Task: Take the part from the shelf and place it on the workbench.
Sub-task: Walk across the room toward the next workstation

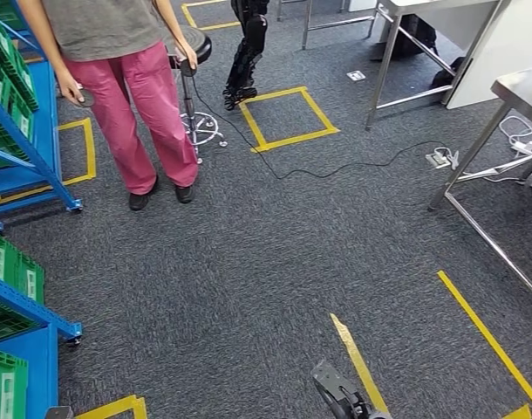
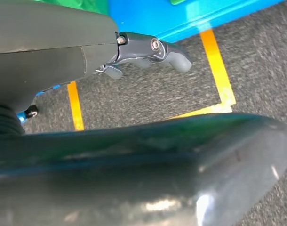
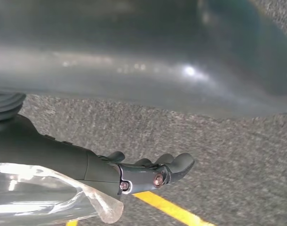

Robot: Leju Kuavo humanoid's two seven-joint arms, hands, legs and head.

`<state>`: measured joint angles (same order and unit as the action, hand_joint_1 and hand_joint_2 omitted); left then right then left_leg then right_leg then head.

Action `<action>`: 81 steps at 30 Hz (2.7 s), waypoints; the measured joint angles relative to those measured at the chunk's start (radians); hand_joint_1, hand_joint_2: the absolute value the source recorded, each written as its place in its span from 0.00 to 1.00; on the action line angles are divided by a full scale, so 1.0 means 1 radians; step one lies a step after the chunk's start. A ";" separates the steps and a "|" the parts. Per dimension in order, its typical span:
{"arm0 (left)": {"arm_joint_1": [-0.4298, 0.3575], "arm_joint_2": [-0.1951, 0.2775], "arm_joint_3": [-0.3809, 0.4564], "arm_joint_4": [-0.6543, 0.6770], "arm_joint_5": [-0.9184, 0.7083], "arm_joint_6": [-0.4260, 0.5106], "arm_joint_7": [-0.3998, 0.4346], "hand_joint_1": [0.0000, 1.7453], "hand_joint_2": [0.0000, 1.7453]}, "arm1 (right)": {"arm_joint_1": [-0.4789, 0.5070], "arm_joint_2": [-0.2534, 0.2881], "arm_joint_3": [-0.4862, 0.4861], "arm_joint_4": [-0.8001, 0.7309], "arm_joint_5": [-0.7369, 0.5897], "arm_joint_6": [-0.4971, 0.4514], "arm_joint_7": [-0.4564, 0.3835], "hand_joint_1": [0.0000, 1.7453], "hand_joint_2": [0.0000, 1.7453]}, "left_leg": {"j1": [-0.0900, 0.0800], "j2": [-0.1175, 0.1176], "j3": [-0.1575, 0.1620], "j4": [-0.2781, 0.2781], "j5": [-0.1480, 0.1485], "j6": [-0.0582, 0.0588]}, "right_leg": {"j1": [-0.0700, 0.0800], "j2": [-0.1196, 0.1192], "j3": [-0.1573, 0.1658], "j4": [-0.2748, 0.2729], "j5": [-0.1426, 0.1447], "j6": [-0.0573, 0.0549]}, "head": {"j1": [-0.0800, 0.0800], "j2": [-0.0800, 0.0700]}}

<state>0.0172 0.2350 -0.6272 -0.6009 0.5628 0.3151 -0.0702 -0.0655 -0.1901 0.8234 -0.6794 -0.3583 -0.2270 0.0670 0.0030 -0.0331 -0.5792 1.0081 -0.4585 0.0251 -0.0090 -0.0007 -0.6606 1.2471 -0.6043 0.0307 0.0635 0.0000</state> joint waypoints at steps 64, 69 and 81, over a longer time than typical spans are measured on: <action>-0.020 0.010 -0.078 0.004 0.161 -0.006 -0.052 0.00 0.00 | 0.003 0.009 -0.031 0.009 -0.004 0.017 -0.011 0.00 0.00 | 0.010 0.032 0.052 -0.036 -0.014 -0.011 | -0.018 -0.002 0.022 -0.107 0.085 0.035 | 0.003 0.000; -0.022 0.017 -0.084 0.004 0.163 -0.005 -0.052 0.00 0.00 | 0.002 0.014 -0.033 0.010 -0.004 0.017 -0.010 0.00 0.00 | 0.011 0.026 0.046 -0.004 -0.038 -0.042 | -0.017 0.009 0.093 -0.227 0.107 0.010 | 0.005 0.000; -0.025 0.020 -0.096 0.004 0.177 0.001 -0.050 0.00 0.00 | -0.001 0.015 -0.034 0.013 -0.004 0.017 -0.008 0.00 0.00 | 0.010 0.028 0.043 0.021 -0.027 0.021 | -0.002 0.005 0.107 -0.225 0.090 -0.019 | 0.000 0.000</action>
<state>-0.0073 0.2551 -0.7232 -0.5966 0.7402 0.3157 -0.1203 -0.0662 -0.1751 0.7897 -0.6663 -0.3621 -0.2098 0.0595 0.0134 -0.0055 -0.5363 1.0293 -0.4856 0.0466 -0.0106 0.0038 -0.5538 1.0226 -0.5146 0.0114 0.0634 0.0000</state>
